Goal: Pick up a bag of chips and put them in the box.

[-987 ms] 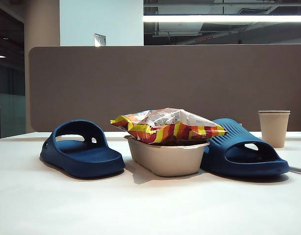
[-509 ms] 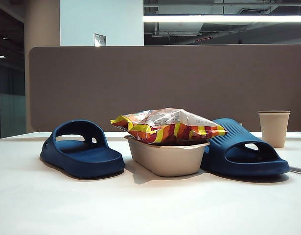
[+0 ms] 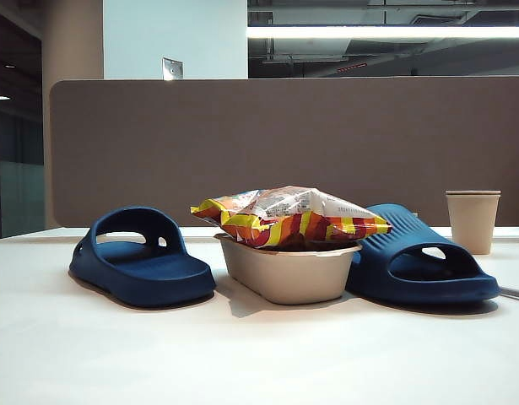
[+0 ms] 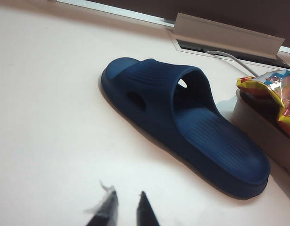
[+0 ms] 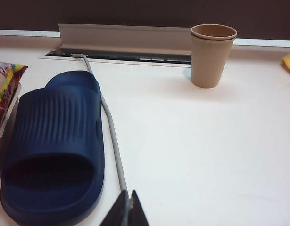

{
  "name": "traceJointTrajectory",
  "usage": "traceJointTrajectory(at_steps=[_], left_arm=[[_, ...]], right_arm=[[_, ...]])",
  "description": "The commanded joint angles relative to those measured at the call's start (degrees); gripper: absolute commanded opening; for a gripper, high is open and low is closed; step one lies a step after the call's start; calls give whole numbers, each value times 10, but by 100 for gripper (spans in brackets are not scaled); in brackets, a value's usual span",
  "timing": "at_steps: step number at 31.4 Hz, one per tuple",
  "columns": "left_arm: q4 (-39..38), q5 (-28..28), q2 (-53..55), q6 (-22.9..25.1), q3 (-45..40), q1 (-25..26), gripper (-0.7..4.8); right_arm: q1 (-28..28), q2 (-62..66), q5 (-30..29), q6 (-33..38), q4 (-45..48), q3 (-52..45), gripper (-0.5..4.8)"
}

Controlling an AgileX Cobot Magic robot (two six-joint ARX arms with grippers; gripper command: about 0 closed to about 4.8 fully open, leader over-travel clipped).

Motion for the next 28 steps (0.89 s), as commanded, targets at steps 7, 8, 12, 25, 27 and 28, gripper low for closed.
traceJointTrajectory(at_steps=[7, 8, 12, 25, 27, 28], left_arm=[[0, -1, 0, 1, -2, 1, 57], [0, -1, 0, 1, -2, 1, 57], [0, -1, 0, 1, -2, 1, 57], [0, -1, 0, 1, -2, 1, 57], [0, -1, 0, 1, -2, 1, 57], [0, -1, 0, 1, -2, 1, 57]], right_arm=[[0, -27, -10, 15, -9, -18, -5], [0, -30, -10, 15, -12, -18, -5], [0, -30, -10, 15, -12, -18, -5], [1, -30, -14, 15, -26, -18, -5], [1, -30, -14, 15, -26, -18, -5], [1, -30, -14, 15, -26, -18, -4]])
